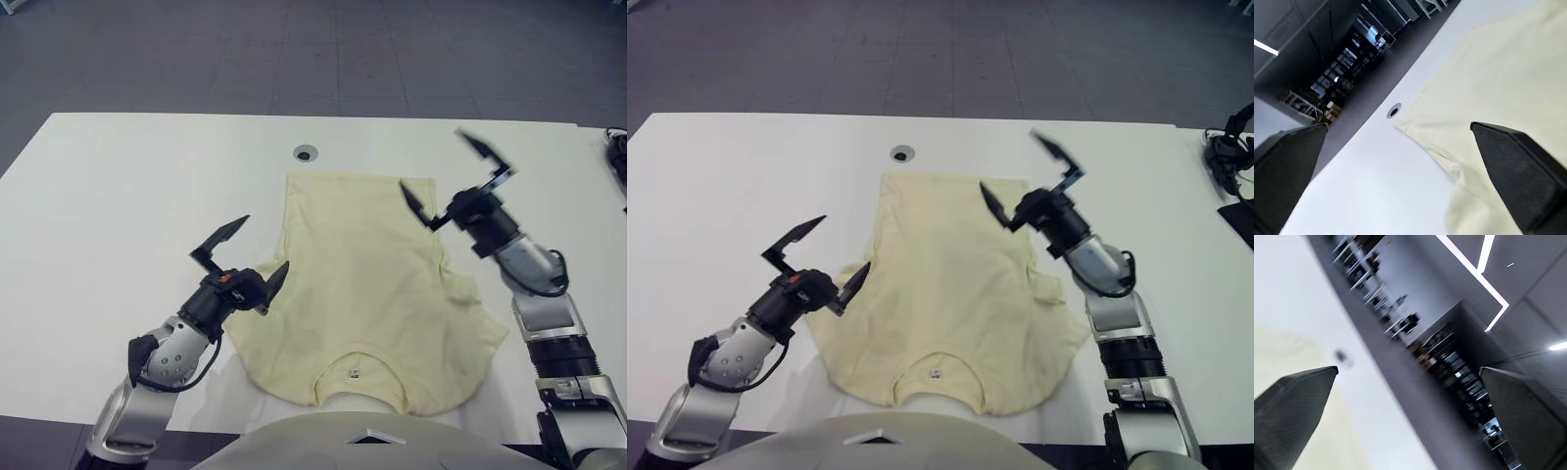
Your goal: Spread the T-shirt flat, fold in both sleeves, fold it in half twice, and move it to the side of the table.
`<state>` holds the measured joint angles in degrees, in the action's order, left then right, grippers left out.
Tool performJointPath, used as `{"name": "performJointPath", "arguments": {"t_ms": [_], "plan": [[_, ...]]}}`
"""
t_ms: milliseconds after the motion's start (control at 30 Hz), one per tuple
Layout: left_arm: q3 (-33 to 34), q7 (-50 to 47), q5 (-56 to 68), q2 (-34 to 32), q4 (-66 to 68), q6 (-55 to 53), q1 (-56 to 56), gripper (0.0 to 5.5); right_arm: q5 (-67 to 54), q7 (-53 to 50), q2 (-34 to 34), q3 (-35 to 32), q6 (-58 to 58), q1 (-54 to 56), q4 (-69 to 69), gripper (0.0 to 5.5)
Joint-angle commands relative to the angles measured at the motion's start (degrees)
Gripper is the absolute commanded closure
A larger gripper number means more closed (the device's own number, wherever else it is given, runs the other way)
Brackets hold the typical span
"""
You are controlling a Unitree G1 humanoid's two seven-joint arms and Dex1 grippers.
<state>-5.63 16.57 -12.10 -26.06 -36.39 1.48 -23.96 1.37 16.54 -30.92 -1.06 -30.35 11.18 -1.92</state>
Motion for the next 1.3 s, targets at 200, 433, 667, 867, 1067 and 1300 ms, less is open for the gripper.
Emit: {"name": "performJointPath", "arguments": {"t_ms": [200,433,667,867,1067,1300], "plan": [[3.51,-3.08,64.25,17.07,-6.12,-11.06,-26.61,0.11,-17.48,-2.19,3.50,-9.89,9.37,-6.93,9.30,0.10],[6.85,-7.49,78.66,21.47,-0.11,-13.29,-32.50,0.71,-18.94,-1.93,3.56,-10.43,12.56,-7.86,11.39,0.10],[7.68,-9.26,75.65,23.57,1.20,-12.90,-33.83,1.72,-18.96,-0.59,3.91,-11.82,15.71,-9.28,13.53,0.10],[6.29,-8.50,70.11,23.76,1.72,-13.11,-33.47,2.10,-18.43,0.22,4.59,-12.38,16.61,-9.81,13.95,0.10],[6.67,-9.93,65.12,22.67,4.40,-14.56,-28.64,2.78,-17.77,0.57,5.26,-12.55,16.86,-9.52,13.68,0.10],[7.55,-11.74,63.19,24.19,8.34,-15.45,-25.04,3.62,-17.23,0.98,5.83,-12.82,16.92,-9.17,13.44,0.10]]}}
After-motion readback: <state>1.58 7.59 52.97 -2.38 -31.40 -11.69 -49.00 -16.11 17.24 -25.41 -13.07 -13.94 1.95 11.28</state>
